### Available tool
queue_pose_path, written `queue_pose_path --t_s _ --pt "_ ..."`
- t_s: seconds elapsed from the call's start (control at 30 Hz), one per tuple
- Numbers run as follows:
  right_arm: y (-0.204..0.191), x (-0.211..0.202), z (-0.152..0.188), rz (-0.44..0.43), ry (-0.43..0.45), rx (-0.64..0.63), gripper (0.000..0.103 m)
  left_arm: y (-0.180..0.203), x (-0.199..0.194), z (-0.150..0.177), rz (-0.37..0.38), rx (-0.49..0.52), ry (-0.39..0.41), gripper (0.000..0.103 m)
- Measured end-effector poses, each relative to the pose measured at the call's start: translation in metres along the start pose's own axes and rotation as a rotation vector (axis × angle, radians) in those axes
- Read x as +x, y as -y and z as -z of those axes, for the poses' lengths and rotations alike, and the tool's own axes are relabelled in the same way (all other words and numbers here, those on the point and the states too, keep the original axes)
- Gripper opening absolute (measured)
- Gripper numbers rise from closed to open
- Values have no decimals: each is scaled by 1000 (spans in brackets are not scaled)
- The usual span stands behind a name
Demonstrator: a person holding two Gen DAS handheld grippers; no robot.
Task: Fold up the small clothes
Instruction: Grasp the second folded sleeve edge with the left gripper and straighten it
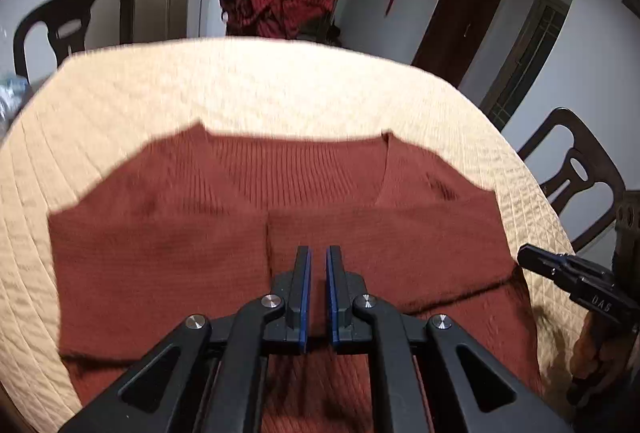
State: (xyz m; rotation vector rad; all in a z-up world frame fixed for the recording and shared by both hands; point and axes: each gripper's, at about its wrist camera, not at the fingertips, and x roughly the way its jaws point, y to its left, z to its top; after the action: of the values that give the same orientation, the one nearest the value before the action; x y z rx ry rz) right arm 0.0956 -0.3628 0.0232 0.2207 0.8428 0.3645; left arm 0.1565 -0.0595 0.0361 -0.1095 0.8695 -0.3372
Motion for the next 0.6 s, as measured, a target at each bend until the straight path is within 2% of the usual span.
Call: queue_pose_path --t_s 0.1,0.2,0.27,0.4,0.53,0.6 --pt "-1 15 -14 7 -3 -21 5 1 7 -9 -1 -9 3 9" --pt "13 38 -25 50 -33 10 5 -3 26 -10 -29 -15 -31 10" --pt "25 45 -29 46 -30 42 5 -3 29 -8 -21 -7 -17 10" --pt "24 35 -29 55 -29 46 6 -4 22 -8 -24 -5 -24 10" --pt "4 13 -9 16 -27 -22 8 -8 3 4 -24 15 -3 10" --pt "0 11 2 13 -41 -46 8 -13 3 12 -22 3 -27 10"
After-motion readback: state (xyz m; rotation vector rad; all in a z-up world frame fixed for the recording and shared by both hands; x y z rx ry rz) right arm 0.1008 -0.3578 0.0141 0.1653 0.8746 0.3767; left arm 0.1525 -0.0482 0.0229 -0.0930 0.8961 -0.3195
